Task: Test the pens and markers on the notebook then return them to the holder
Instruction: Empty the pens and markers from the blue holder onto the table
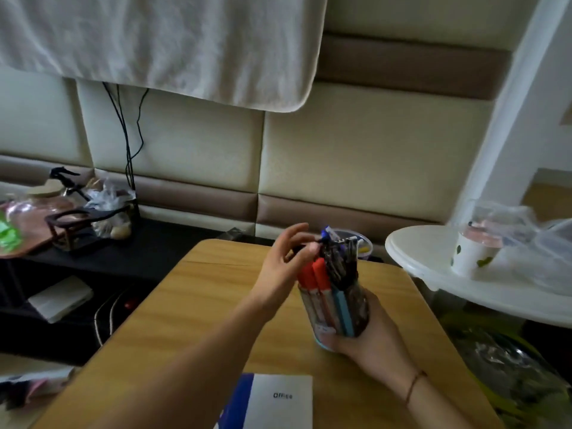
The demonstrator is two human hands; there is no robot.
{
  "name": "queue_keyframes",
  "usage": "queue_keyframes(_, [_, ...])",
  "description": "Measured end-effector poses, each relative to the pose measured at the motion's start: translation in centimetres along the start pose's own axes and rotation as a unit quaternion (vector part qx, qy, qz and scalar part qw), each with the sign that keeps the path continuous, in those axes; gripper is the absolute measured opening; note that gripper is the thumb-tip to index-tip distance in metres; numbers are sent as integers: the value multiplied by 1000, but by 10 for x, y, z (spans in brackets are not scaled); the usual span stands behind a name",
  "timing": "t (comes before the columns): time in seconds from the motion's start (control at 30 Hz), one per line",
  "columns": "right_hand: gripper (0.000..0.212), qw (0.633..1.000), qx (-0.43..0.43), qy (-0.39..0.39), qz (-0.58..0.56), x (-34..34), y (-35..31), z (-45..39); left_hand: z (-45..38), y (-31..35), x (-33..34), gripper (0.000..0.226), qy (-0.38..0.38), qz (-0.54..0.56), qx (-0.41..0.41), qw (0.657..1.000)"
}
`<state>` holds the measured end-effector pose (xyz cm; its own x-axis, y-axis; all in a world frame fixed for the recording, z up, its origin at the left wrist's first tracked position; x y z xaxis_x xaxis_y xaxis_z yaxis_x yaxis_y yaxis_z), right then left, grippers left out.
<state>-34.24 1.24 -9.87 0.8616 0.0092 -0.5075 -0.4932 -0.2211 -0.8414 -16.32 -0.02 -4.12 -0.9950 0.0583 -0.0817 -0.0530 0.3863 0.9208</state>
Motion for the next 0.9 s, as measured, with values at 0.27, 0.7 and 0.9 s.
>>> queue_keyframes(0.27, [119, 992, -43, -57, -101, 23, 15, -38, -9, -58, -48, 76, 40, -12, -80, 996])
queue_keyframes(0.7, [120, 945, -66, -79, -311, 16, 8, -53, 9, -75, -53, 92, -3, -212, 24, 977])
queue_keyframes(0.9, [113, 883, -95, 38, -458, 25, -25, -74, 6, -76, -53, 99, 37, -345, 15, 938])
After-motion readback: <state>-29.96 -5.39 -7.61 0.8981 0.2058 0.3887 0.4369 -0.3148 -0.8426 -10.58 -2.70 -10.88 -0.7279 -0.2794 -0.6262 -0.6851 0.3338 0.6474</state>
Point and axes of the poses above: each hand's wrist, its own z-axis away from the middle knuckle, its own x-axis out of the palm, y = z × x, the point moved 6 cm from there along -z, towards the middle knuckle, and after that the axes turned 7 degrees about -z, right-handed, at the moved point
